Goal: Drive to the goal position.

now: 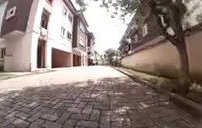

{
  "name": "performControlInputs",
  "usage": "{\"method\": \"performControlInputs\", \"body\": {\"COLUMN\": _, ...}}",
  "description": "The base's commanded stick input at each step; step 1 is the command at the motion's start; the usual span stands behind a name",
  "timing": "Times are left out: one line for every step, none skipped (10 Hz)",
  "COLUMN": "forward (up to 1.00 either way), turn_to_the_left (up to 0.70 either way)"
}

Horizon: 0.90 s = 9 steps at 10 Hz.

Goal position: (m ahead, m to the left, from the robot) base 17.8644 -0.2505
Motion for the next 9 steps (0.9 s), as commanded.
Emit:
{"method": "performControlInputs", "body": {"forward": 0.5, "turn_to_the_left": 0.0}}
{"method": "performControlInputs", "body": {"forward": 0.5, "turn_to_the_left": 0.0}}
{"method": "performControlInputs", "body": {"forward": 0.5, "turn_to_the_left": 0.0}}
{"method": "performControlInputs", "body": {"forward": 0.5, "turn_to_the_left": 0.0}}
{"method": "performControlInputs", "body": {"forward": 0.5, "turn_to_the_left": 0.0}}
{"method": "performControlInputs", "body": {"forward": 0.5, "turn_to_the_left": 0.0}}
{"method": "performControlInputs", "body": {"forward": 0.5, "turn_to_the_left": 0.0}}
{"method": "performControlInputs", "body": {"forward": 0.5, "turn_to_the_left": 0.0}}
{"method": "performControlInputs", "body": {"forward": 0.5, "turn_to_the_left": 0.0}}
